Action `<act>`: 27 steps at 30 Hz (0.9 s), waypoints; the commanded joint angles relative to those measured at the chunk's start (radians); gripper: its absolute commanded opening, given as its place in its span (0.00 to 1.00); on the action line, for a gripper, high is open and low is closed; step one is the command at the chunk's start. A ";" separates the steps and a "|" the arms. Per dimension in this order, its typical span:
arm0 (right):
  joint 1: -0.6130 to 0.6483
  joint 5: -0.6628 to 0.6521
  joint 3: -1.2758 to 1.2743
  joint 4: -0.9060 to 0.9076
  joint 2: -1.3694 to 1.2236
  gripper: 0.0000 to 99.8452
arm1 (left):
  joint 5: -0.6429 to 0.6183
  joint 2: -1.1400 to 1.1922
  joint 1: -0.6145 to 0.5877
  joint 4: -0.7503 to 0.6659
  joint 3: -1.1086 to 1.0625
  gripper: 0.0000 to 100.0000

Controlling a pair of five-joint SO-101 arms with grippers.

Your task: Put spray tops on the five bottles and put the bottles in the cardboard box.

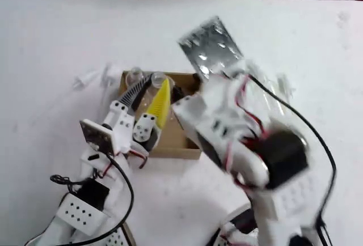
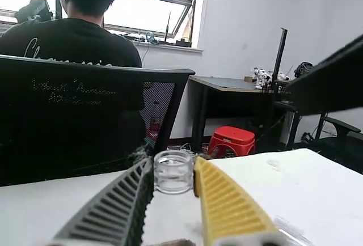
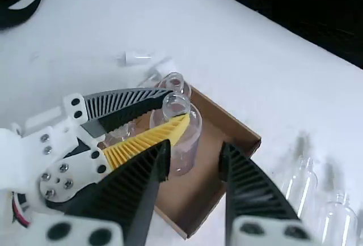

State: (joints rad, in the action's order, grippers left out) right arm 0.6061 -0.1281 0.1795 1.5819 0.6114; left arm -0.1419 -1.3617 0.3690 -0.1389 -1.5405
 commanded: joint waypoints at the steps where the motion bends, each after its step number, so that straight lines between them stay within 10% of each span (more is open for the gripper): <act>1: 0.021 0.003 0.265 0.139 -0.234 0.13 | 0.011 0.002 0.013 -0.028 0.011 0.02; 27: 0.076 -0.077 0.322 0.147 -0.513 0.22 | 0.074 0.001 0.015 -0.035 -0.025 0.02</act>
State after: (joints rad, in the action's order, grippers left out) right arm 0.6767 -0.1757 0.4987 1.7031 0.0928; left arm -0.0760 -1.3602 0.3721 -0.1404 -1.5773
